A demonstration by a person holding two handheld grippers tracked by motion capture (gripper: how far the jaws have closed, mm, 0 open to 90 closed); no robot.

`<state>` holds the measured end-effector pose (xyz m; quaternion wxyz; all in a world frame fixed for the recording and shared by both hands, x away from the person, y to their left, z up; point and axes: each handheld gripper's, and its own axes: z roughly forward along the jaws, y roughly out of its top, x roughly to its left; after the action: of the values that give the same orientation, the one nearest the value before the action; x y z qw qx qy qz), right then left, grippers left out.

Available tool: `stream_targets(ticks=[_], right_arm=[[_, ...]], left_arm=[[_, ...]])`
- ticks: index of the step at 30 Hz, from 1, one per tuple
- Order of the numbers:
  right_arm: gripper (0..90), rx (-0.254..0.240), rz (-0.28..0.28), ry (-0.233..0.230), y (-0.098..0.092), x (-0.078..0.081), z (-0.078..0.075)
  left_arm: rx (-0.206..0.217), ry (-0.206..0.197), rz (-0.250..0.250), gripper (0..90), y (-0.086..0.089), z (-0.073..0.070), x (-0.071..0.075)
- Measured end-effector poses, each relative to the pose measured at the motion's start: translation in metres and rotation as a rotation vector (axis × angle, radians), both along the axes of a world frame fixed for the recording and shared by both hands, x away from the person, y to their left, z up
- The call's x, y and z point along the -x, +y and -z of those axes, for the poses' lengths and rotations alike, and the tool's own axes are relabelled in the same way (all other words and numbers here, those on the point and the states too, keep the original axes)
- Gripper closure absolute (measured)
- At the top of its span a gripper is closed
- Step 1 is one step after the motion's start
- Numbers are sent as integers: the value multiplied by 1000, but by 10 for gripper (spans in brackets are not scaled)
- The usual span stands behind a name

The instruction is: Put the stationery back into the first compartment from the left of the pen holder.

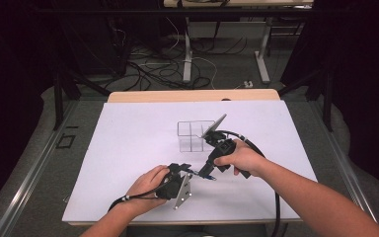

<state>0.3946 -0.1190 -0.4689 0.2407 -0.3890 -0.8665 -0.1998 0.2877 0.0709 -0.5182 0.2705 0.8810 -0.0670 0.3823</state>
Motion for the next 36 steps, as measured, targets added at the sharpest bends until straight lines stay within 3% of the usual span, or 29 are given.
stream_targets(ticks=[1, 2, 4, 7, 8, 9, 11, 12, 13, 15, 20, 21, 22, 29, 36], right_arm=[[802, -15, 21, -4, 2, 2, 1], [802, 18, 2, 16, 2, 1, -2], [802, 2, 1, -9, 3, 1, 0], [802, -1, 0, 1, 4, 1, -1], [802, -1, -1, 2, 4, 2, -1], [802, -4, -7, 1, 4, 2, -1], [802, 28, -34, 24, 4, 0, -4], [802, -32, 7, 12, 5, 3, 0], [802, -7, -3, 3, 5, 3, -1], [802, -12, -10, 8, 6, 4, -1], [802, 28, -52, 29, 6, 2, -4], [802, 26, -48, 27, 6, 2, -3], [802, -11, -10, 8, 6, 4, 0], [801, -13, -5, 7, 5, 3, 0], [800, -8, -2, -1, 6, 4, 0]], left_arm=[[-1, -2, -1, 638, 0, 0, 0], [-4, 5, -2, 643, -1, 0, 1], [-6, 5, 0, 661, -1, 0, 1], [-24, -2, 6, 699, -2, -1, 3], [-10, 5, 4, 704, -2, 1, 4], [-33, -6, 14, 710, -2, 0, 3], [-23, -2, 14, 717, -3, 0, 4], [-26, -2, 15, 721, -4, 0, 5], [-29, 3, 14, 724, -4, 0, 5], [-44, -8, 23, 725, -5, 0, 5], [-69, -8, 33, 778, -9, 1, 6], [-73, -13, 33, 784, -10, 2, 7], [-77, -13, 36, 788, -10, 2, 7], [-85, -30, 37, 791, -11, 3, 6], [-87, -19, 32, 791, -11, 3, 5]])
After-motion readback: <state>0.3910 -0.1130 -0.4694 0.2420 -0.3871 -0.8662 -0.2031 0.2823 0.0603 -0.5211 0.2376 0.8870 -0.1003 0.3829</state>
